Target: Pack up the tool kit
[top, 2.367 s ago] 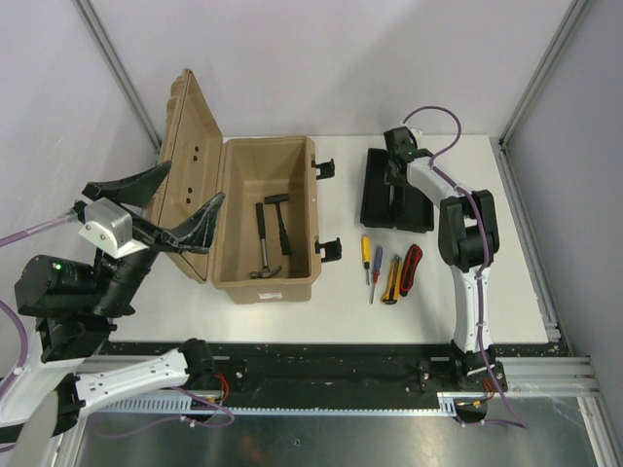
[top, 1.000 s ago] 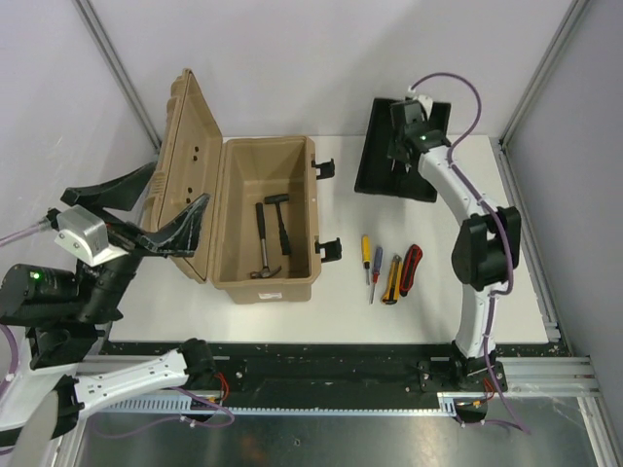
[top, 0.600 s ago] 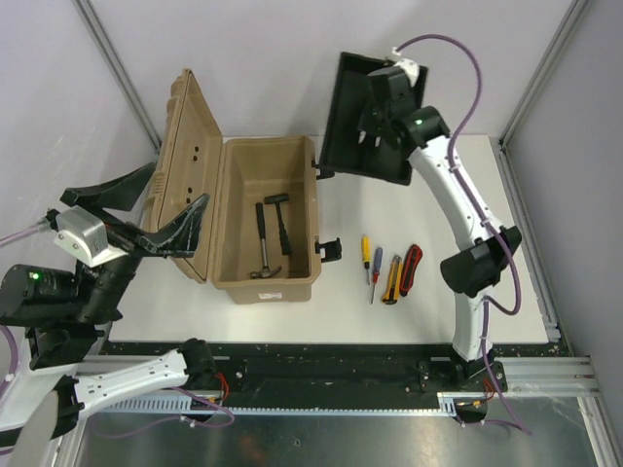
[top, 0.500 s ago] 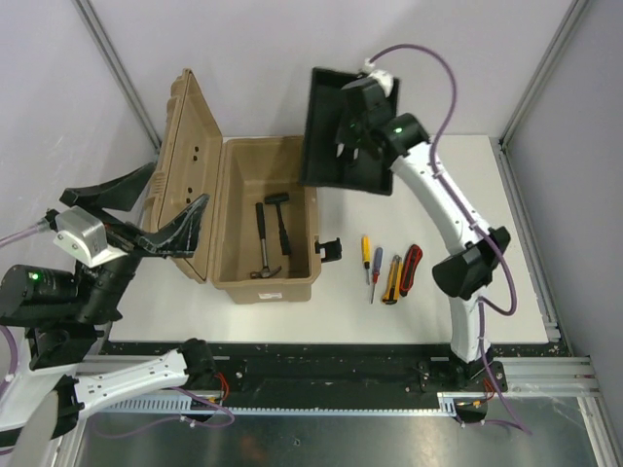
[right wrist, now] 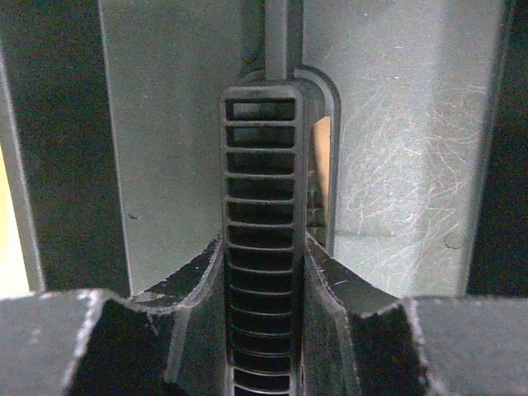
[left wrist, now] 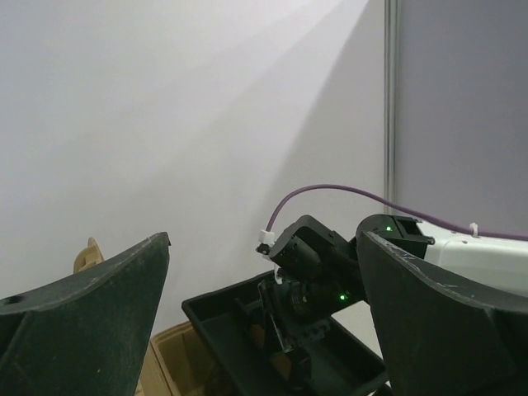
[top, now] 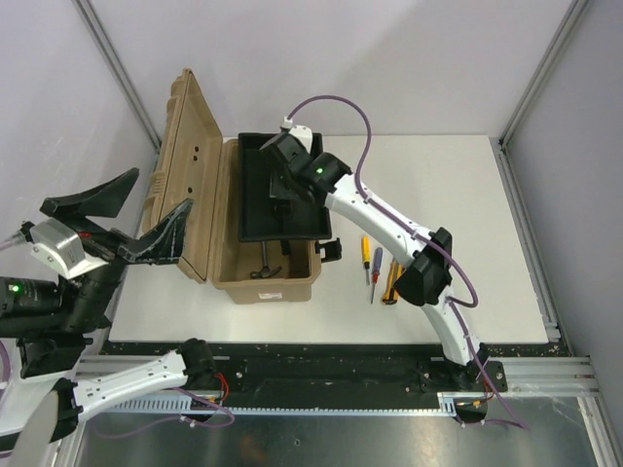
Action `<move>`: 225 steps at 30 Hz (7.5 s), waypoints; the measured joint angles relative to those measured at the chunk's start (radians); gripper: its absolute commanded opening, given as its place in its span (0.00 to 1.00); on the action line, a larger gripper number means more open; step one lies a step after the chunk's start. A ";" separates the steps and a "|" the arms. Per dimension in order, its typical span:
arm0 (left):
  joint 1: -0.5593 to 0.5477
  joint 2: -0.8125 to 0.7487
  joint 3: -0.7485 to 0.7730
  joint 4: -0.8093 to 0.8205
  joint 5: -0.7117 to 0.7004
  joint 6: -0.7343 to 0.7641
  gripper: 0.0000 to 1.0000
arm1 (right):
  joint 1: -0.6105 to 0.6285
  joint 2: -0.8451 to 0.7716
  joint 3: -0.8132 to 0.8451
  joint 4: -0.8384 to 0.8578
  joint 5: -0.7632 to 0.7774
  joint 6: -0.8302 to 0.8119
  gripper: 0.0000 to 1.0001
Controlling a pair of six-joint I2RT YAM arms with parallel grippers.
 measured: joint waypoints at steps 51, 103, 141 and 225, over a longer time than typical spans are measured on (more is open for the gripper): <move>0.000 -0.067 -0.049 0.001 -0.001 -0.001 0.99 | 0.147 0.143 0.006 -0.027 0.091 0.207 0.00; 0.000 -0.080 -0.069 0.001 -0.045 0.018 0.99 | 0.116 0.071 -0.137 0.152 0.100 -0.013 0.68; 0.000 -0.080 -0.070 0.001 -0.055 0.033 0.99 | 0.124 0.146 -0.087 0.170 0.092 -0.277 0.56; 0.000 0.279 -0.015 -0.147 0.008 -0.172 1.00 | -0.472 -0.741 -1.573 0.270 -0.014 0.112 0.65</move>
